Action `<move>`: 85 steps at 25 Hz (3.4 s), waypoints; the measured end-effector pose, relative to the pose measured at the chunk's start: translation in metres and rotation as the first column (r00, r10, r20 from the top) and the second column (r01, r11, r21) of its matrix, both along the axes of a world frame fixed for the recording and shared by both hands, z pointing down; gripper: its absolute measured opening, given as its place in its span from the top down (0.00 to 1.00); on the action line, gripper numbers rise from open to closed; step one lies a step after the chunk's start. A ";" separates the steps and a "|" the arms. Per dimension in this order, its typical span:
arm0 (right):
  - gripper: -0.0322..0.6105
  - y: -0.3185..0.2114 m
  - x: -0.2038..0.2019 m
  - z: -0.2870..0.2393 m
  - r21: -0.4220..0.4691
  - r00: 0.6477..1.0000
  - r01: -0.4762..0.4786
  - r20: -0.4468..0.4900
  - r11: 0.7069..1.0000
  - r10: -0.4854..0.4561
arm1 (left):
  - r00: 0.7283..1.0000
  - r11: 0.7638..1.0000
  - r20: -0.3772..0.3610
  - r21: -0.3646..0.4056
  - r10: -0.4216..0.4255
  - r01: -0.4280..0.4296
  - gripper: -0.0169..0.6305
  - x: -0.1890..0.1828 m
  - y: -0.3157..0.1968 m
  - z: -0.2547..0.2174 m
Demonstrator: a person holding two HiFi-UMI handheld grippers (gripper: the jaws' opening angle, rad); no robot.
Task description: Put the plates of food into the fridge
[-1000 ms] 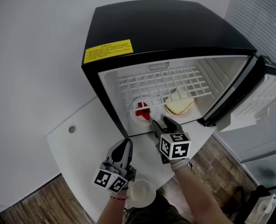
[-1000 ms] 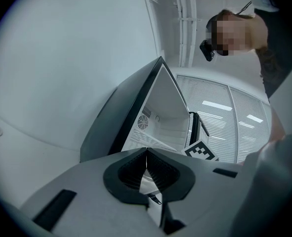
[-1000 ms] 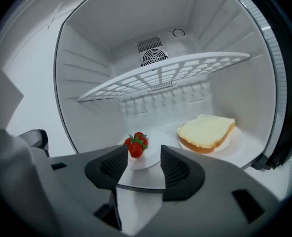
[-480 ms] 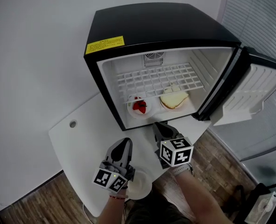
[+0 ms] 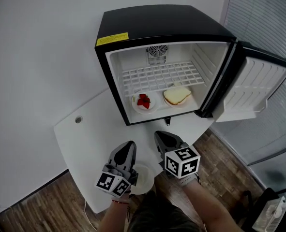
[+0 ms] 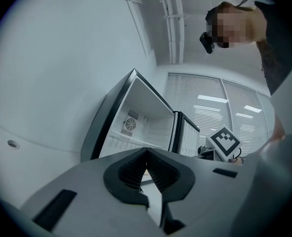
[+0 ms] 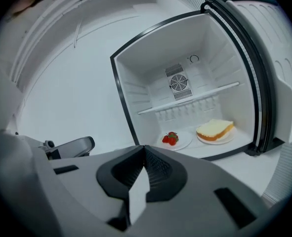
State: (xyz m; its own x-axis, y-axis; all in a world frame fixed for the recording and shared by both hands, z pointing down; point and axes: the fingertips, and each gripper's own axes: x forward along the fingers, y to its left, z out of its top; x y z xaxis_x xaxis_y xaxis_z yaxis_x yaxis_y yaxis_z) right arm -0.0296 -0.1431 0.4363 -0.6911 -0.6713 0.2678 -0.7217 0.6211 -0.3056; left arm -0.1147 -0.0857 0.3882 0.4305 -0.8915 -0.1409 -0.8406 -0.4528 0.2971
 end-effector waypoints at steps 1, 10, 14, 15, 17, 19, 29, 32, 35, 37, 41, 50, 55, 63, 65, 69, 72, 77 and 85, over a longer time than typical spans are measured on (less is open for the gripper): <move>0.94 0.007 0.000 -0.002 0.003 1.000 0.010 -0.001 1.000 -0.010 | 1.000 1.000 0.004 0.002 -0.002 0.002 0.96 0.001 0.005 -0.001; 0.94 0.064 0.001 -0.006 0.019 0.997 0.080 -0.021 0.997 -0.079 | 0.999 0.999 0.024 0.013 -0.040 0.040 0.96 0.007 0.050 -0.005; 0.94 0.088 0.004 0.001 0.020 0.994 0.100 -0.034 0.995 -0.100 | 0.997 0.997 0.028 0.011 -0.073 0.073 0.96 0.004 0.069 -0.004; 0.94 0.095 0.006 0.005 0.010 0.995 0.099 -0.034 0.995 -0.099 | 0.996 0.997 0.035 0.009 -0.082 0.082 0.96 0.003 0.075 -0.002; 0.94 0.108 0.011 0.017 -0.013 0.995 0.089 -0.044 0.996 -0.089 | 0.993 0.995 0.057 0.004 -0.103 0.103 0.96 -0.001 0.087 0.002; 0.94 0.120 0.015 0.029 -0.011 0.993 0.080 -0.081 0.997 -0.080 | 0.990 0.992 0.069 -0.003 -0.126 0.127 0.96 -0.005 0.098 0.006; 0.94 0.178 0.032 0.096 -0.120 0.984 0.036 -0.170 0.992 -0.056 | 0.974 0.971 0.067 -0.087 -0.218 0.223 0.96 -0.027 0.155 0.055; 0.93 0.191 0.029 0.113 -0.176 0.986 0.027 -0.157 0.984 -0.055 | 0.970 0.963 0.052 -0.116 -0.239 0.244 0.96 -0.029 0.169 0.073; 0.82 0.204 0.025 0.135 -0.306 0.996 0.015 -0.081 0.952 -0.041 | 0.968 0.959 0.040 -0.136 -0.247 0.250 0.96 -0.029 0.180 0.090; 0.80 0.211 0.022 0.147 -0.388 1.000 0.007 -0.021 0.922 -0.017 | 0.968 0.957 0.039 -0.147 -0.248 0.251 0.96 -0.030 0.186 0.102; 0.79 0.220 0.012 0.162 -0.467 1.000 0.011 0.029 0.884 0.003 | 0.963 0.946 0.038 -0.184 -0.265 0.268 0.96 -0.035 0.198 0.121; 0.78 0.213 -0.006 0.172 -0.597 0.974 0.024 0.196 0.802 0.117 | 0.961 0.938 0.034 -0.211 -0.276 0.277 0.96 -0.038 0.204 0.133; 0.78 0.210 -0.013 0.178 -0.664 0.950 0.048 0.262 0.746 0.172 | 0.963 0.940 0.035 -0.208 -0.267 0.269 0.96 -0.040 0.207 0.135; 0.86 0.206 -0.027 0.177 -0.729 0.903 0.118 0.361 0.675 0.232 | 0.965 0.942 0.033 -0.212 -0.259 0.261 0.96 -0.043 0.197 0.128; 0.88 0.206 -0.026 0.176 -0.748 0.884 0.129 0.384 0.651 0.267 | 0.966 0.943 0.033 -0.211 -0.257 0.258 0.96 -0.044 0.195 0.127; 0.92 0.207 -0.020 0.175 -0.780 0.842 0.152 0.424 0.607 0.334 | 0.969 0.946 0.035 -0.211 -0.246 0.247 0.96 -0.045 0.190 0.126; 0.93 0.207 -0.015 0.173 -0.785 0.838 0.157 0.427 0.599 0.341 | 0.970 0.947 0.037 -0.209 -0.240 0.243 0.96 -0.046 0.185 0.122; 0.93 0.198 -0.001 0.165 -0.805 0.812 0.138 0.426 0.577 0.400 | 0.974 0.955 0.056 -0.191 -0.219 0.226 0.96 -0.048 0.172 0.105; 0.93 0.150 0.018 0.104 -0.773 0.760 0.126 0.478 0.622 0.441 | 0.979 0.970 0.059 -0.136 -0.193 0.200 0.96 -0.044 0.134 0.065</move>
State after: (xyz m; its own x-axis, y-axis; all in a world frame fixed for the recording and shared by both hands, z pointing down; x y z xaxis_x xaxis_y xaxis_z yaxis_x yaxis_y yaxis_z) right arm -0.0121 0.0065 0.5402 -0.7803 -0.5487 0.3001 -0.2751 -0.1298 -0.9526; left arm -0.1584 0.0485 0.4534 0.2478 -0.9688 0.0071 -0.9230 -0.2338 0.3055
